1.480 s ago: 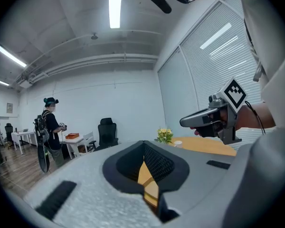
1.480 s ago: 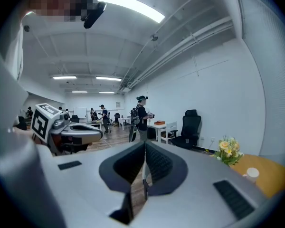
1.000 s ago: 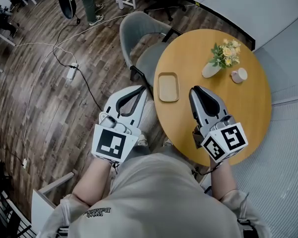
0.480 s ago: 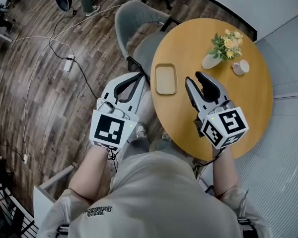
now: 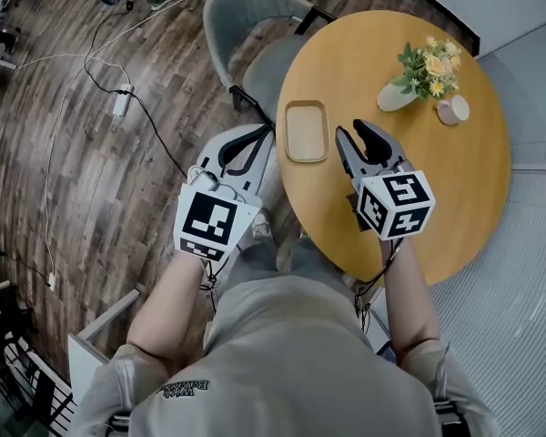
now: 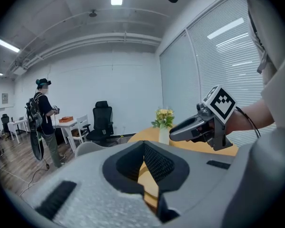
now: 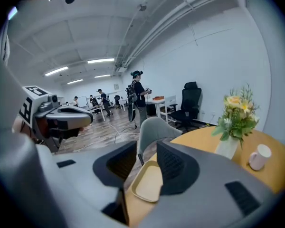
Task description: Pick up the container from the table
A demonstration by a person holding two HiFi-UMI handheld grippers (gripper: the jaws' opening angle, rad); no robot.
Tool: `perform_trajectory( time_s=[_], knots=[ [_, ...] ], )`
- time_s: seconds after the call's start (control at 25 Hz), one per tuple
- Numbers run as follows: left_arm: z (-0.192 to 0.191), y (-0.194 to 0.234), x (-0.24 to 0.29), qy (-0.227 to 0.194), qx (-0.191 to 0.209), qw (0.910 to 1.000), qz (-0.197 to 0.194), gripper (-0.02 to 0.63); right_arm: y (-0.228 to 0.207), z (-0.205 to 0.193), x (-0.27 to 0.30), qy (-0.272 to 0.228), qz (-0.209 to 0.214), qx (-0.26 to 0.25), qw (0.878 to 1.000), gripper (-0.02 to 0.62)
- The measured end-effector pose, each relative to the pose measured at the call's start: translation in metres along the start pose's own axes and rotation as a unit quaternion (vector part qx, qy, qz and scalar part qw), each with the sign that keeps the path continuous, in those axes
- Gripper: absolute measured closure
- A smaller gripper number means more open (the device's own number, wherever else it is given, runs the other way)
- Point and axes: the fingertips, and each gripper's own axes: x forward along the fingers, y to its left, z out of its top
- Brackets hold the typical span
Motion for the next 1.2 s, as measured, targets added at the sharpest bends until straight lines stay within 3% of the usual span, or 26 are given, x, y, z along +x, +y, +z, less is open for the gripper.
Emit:
perform_trajectory(
  time_s=[0.32, 0.56, 1.2],
  knots=[
    [-0.045, 0.007, 0.022, 0.033, -0.023, 0.9992, 0.003, 0.586, -0.013, -0.053, 0.030, 0.062, -0.001, 0.012, 0.998, 0.477],
    [-0.083, 0.000, 0.046, 0.063, -0.039, 0.9971, -0.017, 0.585, -0.030, -0.099, 0.053, 0.098, -0.012, 0.035, 0.994, 0.477],
    [-0.176, -0.016, 0.069, 0.134, -0.085, 0.9864, -0.044, 0.585, -0.043, -0.196, 0.085, 0.186, -0.025, 0.053, 0.981, 0.477]
  ],
)
